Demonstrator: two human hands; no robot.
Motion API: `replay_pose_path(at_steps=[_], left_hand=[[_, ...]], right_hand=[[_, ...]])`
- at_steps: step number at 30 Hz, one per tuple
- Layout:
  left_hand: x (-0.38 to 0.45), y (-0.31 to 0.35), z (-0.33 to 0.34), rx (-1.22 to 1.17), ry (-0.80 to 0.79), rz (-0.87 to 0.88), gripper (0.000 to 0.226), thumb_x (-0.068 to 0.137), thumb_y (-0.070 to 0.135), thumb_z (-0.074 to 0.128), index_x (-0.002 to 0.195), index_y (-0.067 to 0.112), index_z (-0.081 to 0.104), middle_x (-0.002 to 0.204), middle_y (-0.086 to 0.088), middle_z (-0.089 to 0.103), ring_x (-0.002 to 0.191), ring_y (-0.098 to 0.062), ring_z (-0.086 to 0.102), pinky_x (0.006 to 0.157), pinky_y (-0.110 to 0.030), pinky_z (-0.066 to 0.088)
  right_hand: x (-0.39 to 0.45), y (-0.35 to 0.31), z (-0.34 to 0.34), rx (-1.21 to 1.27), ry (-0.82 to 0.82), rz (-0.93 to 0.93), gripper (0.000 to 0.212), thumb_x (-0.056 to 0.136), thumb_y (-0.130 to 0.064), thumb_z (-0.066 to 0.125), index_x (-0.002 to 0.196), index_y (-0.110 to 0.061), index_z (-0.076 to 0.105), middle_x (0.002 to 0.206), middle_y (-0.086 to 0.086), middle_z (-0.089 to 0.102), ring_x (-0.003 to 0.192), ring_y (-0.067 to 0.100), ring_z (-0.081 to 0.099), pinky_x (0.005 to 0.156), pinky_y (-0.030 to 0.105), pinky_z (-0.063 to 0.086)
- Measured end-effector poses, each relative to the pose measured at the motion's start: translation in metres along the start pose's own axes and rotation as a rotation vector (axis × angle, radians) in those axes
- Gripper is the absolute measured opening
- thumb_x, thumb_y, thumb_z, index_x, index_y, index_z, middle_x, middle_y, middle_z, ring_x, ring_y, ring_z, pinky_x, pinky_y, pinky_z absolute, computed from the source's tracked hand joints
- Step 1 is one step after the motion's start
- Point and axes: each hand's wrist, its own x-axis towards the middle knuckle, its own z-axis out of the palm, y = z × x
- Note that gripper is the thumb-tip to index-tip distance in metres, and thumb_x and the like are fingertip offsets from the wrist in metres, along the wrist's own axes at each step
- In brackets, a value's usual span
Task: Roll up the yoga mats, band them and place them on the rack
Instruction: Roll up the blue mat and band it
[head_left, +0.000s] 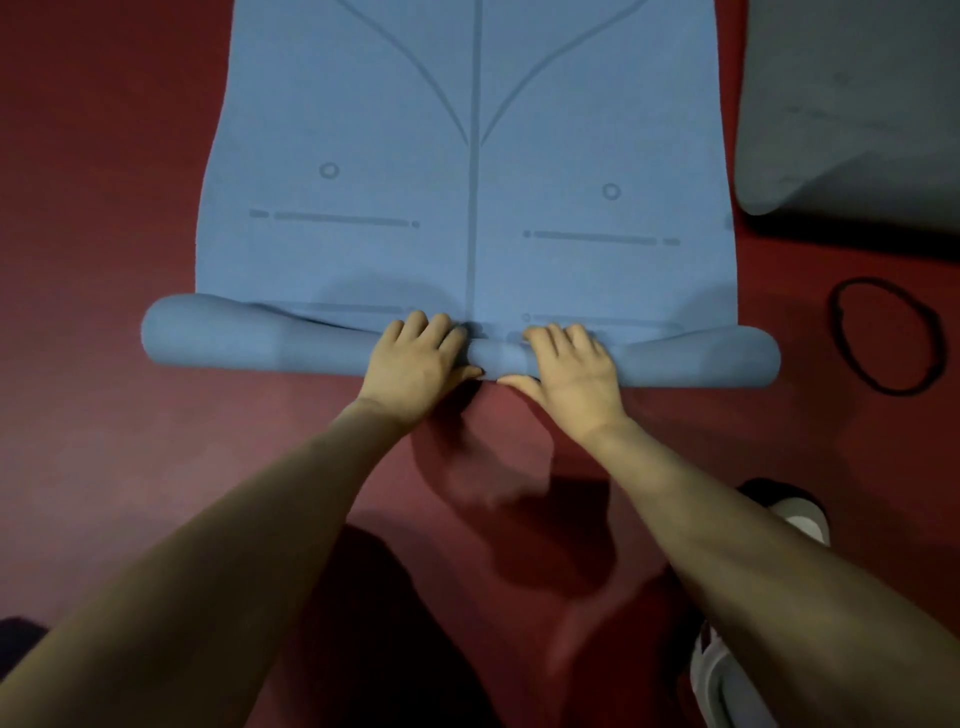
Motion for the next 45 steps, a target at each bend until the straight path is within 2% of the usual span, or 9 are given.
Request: replay_pose_path(at_steps=[4,9,20,25,30,34,39,42,45], left_hand=[[-0.005,0.018,0.000,-0.054,0.048,-0.188,0.040,0.086,0.044,0.047,0.094,0.011,0.068,0.073,-0.006,0.060,0.067,-0.029,0.056,0.074,-0.037,0.049],[0.001,0.015,0.005,-0.066,0.040,-0.220,0.039,0.086,0.045,0.048,0.089,0.013,0.071,0.079,-0.006,0.062,0.075,-0.031,0.060,0.088,-0.045,0.050],[-0.002,-0.004,0.006,-0.036,0.090,-0.080,0.046,0.090,0.051,0.044,0.111,0.014,0.061,0.097,-0.007,0.061,0.085,-0.032,0.052,0.090,-0.047,0.031],[0.001,-0.006,0.010,0.026,0.123,-0.081,0.036,0.093,0.049,0.046,0.109,0.018,0.054,0.090,-0.003,0.063,0.083,-0.030,0.057,0.090,-0.053,0.037],[0.027,-0.012,0.008,0.057,0.012,-0.121,0.039,0.093,0.047,0.044,0.087,0.015,0.066,0.076,-0.002,0.062,0.071,-0.028,0.058,0.080,-0.052,0.045],[0.043,-0.011,-0.001,0.052,-0.182,-0.252,0.048,0.087,0.050,0.039,0.071,0.015,0.066,0.082,-0.006,0.057,0.077,-0.031,0.055,0.076,-0.054,0.045],[0.060,-0.015,-0.006,-0.048,-0.183,-0.298,0.041,0.090,0.044,0.038,0.096,0.013,0.064,0.085,-0.008,0.061,0.083,-0.032,0.059,0.088,-0.061,0.041],[0.041,-0.016,0.002,0.083,-0.035,-0.182,0.031,0.090,0.037,0.049,0.102,0.013,0.065,0.098,-0.005,0.065,0.089,-0.031,0.059,0.089,-0.061,0.042],[0.038,-0.017,0.004,0.107,-0.090,-0.173,0.044,0.088,0.046,0.050,0.112,0.012,0.065,0.107,-0.005,0.064,0.096,-0.031,0.059,0.093,-0.062,0.039]], right_hand=[[0.000,-0.005,0.004,-0.084,0.017,0.027,0.046,0.085,-0.057,0.044,0.085,-0.014,0.061,0.074,0.002,0.058,0.071,0.026,0.055,0.070,0.038,0.047],[-0.002,-0.009,0.004,-0.088,0.000,0.039,0.049,0.081,-0.055,0.053,0.100,-0.011,0.064,0.108,0.015,0.060,0.093,0.033,0.056,0.103,0.051,0.032],[0.017,0.007,-0.009,0.180,0.044,0.032,0.045,0.065,-0.043,0.081,0.084,-0.009,0.059,0.071,0.004,0.061,0.069,0.027,0.060,0.057,0.031,0.048],[0.022,0.014,-0.003,0.113,0.071,-0.018,0.044,0.081,-0.052,0.047,0.088,-0.011,0.063,0.072,0.003,0.062,0.070,0.026,0.059,0.059,0.032,0.048],[0.023,0.004,0.006,-0.138,0.055,0.025,0.053,0.085,-0.053,0.049,0.109,-0.008,0.061,0.101,0.014,0.060,0.089,0.031,0.054,0.091,0.046,0.036],[0.037,0.006,0.003,-0.189,0.035,0.045,0.061,0.076,-0.059,0.054,0.111,-0.011,0.063,0.092,0.010,0.060,0.081,0.028,0.056,0.081,0.040,0.038],[0.062,0.017,-0.002,-0.085,-0.038,0.048,0.046,0.072,-0.056,0.063,0.087,-0.013,0.065,0.069,0.005,0.063,0.067,0.027,0.062,0.063,0.031,0.048],[0.073,0.022,-0.007,0.095,-0.182,0.099,0.044,0.083,-0.050,0.062,0.101,-0.010,0.064,0.090,0.011,0.068,0.090,0.032,0.062,0.078,0.040,0.045],[0.074,0.022,-0.004,0.089,-0.168,0.111,0.045,0.087,-0.051,0.051,0.102,-0.011,0.066,0.096,0.010,0.067,0.093,0.033,0.060,0.085,0.040,0.043]])
